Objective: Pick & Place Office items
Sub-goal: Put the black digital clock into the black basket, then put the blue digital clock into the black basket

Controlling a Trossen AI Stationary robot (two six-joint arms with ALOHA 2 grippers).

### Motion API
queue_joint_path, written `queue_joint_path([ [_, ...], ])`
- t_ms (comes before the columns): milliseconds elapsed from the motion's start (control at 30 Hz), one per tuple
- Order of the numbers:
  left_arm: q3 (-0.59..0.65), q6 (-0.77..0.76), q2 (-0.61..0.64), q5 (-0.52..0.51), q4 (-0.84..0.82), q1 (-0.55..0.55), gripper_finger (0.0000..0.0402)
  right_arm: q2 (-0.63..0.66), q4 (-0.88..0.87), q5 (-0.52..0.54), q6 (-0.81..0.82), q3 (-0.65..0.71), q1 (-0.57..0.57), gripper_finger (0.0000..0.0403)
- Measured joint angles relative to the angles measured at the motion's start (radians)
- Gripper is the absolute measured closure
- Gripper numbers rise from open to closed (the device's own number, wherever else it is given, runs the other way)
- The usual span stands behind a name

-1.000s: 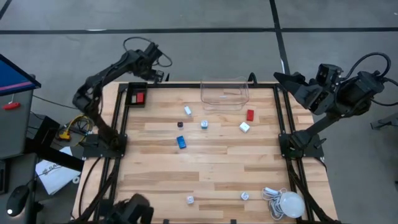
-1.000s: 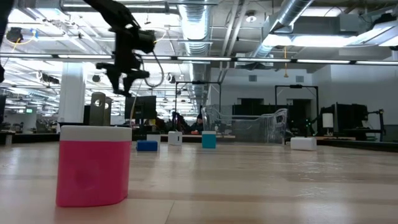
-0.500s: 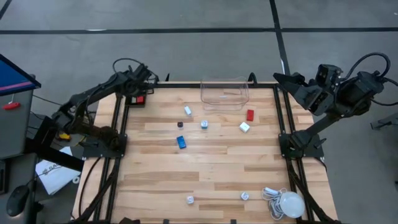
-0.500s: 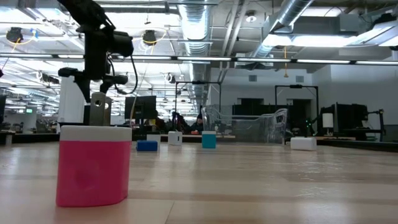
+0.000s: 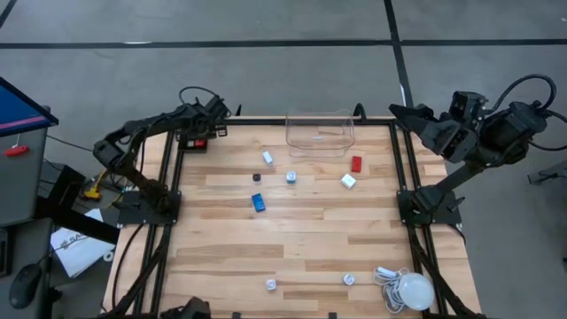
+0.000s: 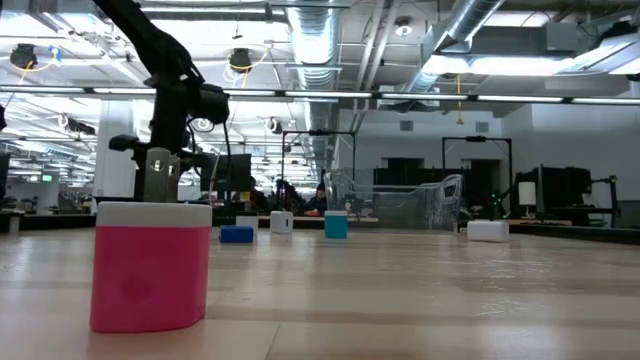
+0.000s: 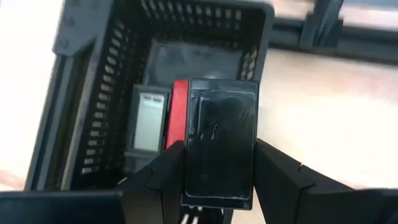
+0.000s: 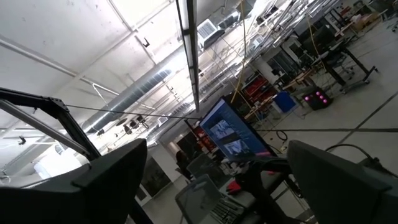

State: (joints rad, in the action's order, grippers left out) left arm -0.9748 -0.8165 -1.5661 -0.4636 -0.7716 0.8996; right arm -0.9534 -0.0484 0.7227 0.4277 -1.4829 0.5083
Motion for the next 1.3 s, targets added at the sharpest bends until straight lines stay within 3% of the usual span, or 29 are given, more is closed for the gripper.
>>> queue_joint_path([
  [400, 0.000, -0.004, 0.000, -0.017, -0.008, 0.056, 0.0253, 0.006, 0.000, 0.006, -0.009, 0.000, 0.000, 0.0023],
  [667, 0.000, -0.014, 0.000, -0.017, 0.003, 0.055, 0.0148, 0.005, -0.002, 0.007, -0.012, 0.000, 0.000, 0.0023],
  [933, 0.000, -0.001, 0.070, 0.011, 0.090, 0.046, 0.0163, 0.005, -0.002, 0.008, -0.011, 0.000, 0.000, 0.0023],
  [1000, 0.001, 0.105, 0.111, 0.094, 0.173, 0.033, 0.0172, 0.005, -0.001, 0.008, -0.009, 0.000, 0.000, 0.0023],
  [1100, 0.000, 0.326, 0.162, 0.304, 0.274, -0.015, 0.0185, 0.005, -0.001, 0.008, -0.009, 0.000, 0.000, 0.0023],
  [1200, 0.000, 0.533, 0.205, 0.552, 0.294, -0.096, 0.0198, 0.005, -0.001, 0.009, -0.016, 0.000, -0.001, 0.0023],
  [1300, 0.000, 0.702, 0.241, 0.713, 0.254, -0.220, 0.0208, 0.005, -0.001, 0.011, -0.019, 0.000, -0.001, 0.0023],
])
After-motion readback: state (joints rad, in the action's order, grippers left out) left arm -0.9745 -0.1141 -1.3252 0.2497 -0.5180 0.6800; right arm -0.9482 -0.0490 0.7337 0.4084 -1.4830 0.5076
